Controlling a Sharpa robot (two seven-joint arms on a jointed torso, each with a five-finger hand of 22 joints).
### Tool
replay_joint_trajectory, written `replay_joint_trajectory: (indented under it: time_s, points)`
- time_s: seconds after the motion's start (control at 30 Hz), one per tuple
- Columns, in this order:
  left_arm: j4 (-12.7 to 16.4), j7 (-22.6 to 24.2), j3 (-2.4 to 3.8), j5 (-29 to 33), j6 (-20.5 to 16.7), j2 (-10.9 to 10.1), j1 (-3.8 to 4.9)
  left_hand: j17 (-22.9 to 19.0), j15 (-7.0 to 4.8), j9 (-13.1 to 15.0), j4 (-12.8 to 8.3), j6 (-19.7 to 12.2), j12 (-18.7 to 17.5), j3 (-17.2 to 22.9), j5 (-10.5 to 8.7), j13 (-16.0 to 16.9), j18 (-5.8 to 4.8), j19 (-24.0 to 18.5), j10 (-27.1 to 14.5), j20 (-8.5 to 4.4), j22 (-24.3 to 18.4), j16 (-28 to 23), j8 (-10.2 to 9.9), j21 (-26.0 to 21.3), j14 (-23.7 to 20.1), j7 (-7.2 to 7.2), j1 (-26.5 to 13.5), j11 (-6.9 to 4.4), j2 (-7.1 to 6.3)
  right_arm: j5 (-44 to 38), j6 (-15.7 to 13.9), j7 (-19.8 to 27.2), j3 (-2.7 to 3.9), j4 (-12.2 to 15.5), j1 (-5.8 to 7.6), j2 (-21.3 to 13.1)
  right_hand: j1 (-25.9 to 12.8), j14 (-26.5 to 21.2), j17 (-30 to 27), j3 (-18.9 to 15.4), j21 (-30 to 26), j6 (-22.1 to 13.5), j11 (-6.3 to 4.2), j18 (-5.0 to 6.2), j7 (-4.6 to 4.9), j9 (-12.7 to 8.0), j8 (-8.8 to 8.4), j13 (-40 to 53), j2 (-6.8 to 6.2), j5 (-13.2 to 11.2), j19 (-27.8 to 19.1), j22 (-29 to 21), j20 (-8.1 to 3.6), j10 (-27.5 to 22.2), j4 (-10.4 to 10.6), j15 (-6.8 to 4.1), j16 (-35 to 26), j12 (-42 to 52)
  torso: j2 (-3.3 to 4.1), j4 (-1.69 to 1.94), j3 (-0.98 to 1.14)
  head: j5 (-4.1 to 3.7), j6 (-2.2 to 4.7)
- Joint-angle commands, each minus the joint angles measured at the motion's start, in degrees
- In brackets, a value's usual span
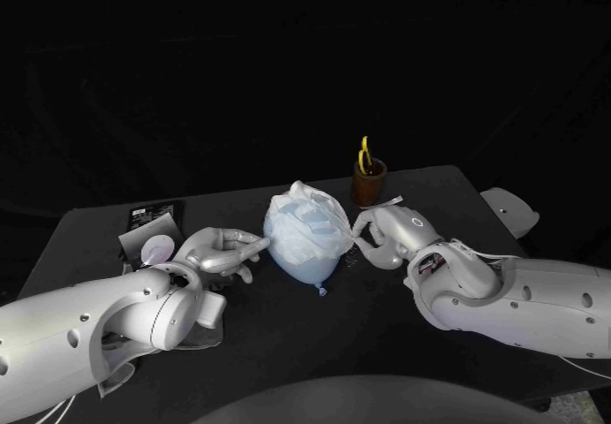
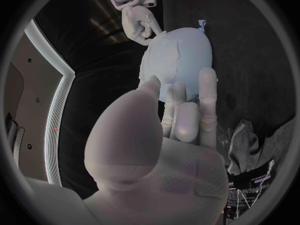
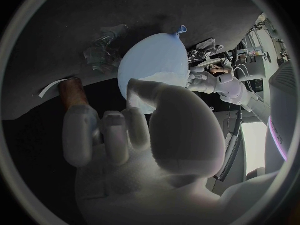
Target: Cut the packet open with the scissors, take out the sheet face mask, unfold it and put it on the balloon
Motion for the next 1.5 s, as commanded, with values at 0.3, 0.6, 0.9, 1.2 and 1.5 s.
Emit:
replay_joint_trajectory:
  time_s: [0.3,0.6,0.9,1.2,1.5]
  points:
    - [0.2,2.1,0.07,-2.0,0.2,0.1,-0.03,0.0,0.27,-0.1,-0.1,-0.3,0.3,-0.4,-0.28,-0.1,0.75,-0.2,-0.5,-0.1,0.1,0.1,-0.1,0.2,0.1,0.24,0.5,-0.01,0.04,6.1,-5.4,6.0,-0.02,-0.1,-0.09,-0.5,-0.6,2.3,6.1,-16.5,-16.1,-8.1,4.02,3.5,4.25,-2.6,-10.64,-7.6,-3.94,1.6,-7.9,5.3,3.4,-10.7,4.5,3.57,-6.4,-21.9,-0.02,-0.01,-0.02,-0.15,0.24]
    - [0.1,2.4,0.08,-2.1,-0.1,0.1,-0.06,0.1,0.29,-0.2,-0.2,-0.3,0.4,-0.4,-0.27,-0.1,0.75,-0.3,-0.5,-0.08,0.1,0.1,-0.1,0.3,0.1,0.23,0.8,-0.01,0.14,7.2,-3.6,4.1,-0.03,0.0,-0.09,-1.7,1.8,2.2,5.8,-18.1,-17.0,-7.3,4.02,3.58,4.23,-2.6,-11.71,-8.7,-3.12,2.6,-7.8,4.9,3.46,-11.0,5.5,3.55,-6.6,-22.4,-0.01,0.0,0.01,-0.05,0.38]
    - [0.1,3.3,0.12,-2.1,-1.4,0.6,-0.13,0.0,0.25,-0.3,-0.2,-0.2,0.5,-0.1,-0.27,-0.2,0.78,-0.4,-0.3,-0.08,0.2,0.1,0.1,0.4,0.0,0.16,1.5,-0.1,0.54,8.4,-7.4,7.1,-0.03,0.4,-0.09,-2.0,3.9,3.0,7.2,-17.0,-14.8,-5.4,3.79,3.13,4.06,-2.5,-12.49,-7.9,-2.19,5.9,-6.1,5.7,3.24,-9.5,6.0,3.3,-5.5,-19.8,0.0,0.03,0.07,1.01,0.4]
    - [-0.3,2.7,0.25,-1.7,-3.8,1.3,-0.15,0.0,0.9,-1.0,0.2,-1.6,0.7,-1.8,-0.31,-0.5,0.68,-0.6,-0.6,0.34,0.4,0.1,-0.5,0.7,0.0,1.23,-0.4,0.8,-0.03,11.1,-13.4,17.1,0.03,1.9,0.02,-2.6,5.2,1.8,4.3,-15.6,-19.8,-5.3,3.91,3.99,4.29,-2.7,-14.01,-11.8,-2.42,7.6,-8.2,4.2,3.17,-12.3,5.7,3.36,-7.7,-24.4,0.06,-0.01,0.08,1.87,0.36]
    - [-0.6,2.0,0.3,-1.5,-4.4,1.7,-0.15,0.0,1.03,-1.2,0.2,-2.0,0.9,-2.2,-0.3,-0.6,0.7,-0.7,-0.7,0.47,0.5,0.1,-0.7,0.8,0.0,1.36,-0.7,0.93,0.03,25.0,-13.0,27.4,0.18,1.0,2.66,-2.6,5.7,-14.8,-30.3,-13.8,-55.6,-4.7,5.26,7.82,5.5,-2.4,-18.69,-40.9,-3.91,6.6,-21.7,-15.4,4.6,-20.1,6.7,4.72,-50.1,-54.7,0.02,0.13,-0.02,2.21,0.55]
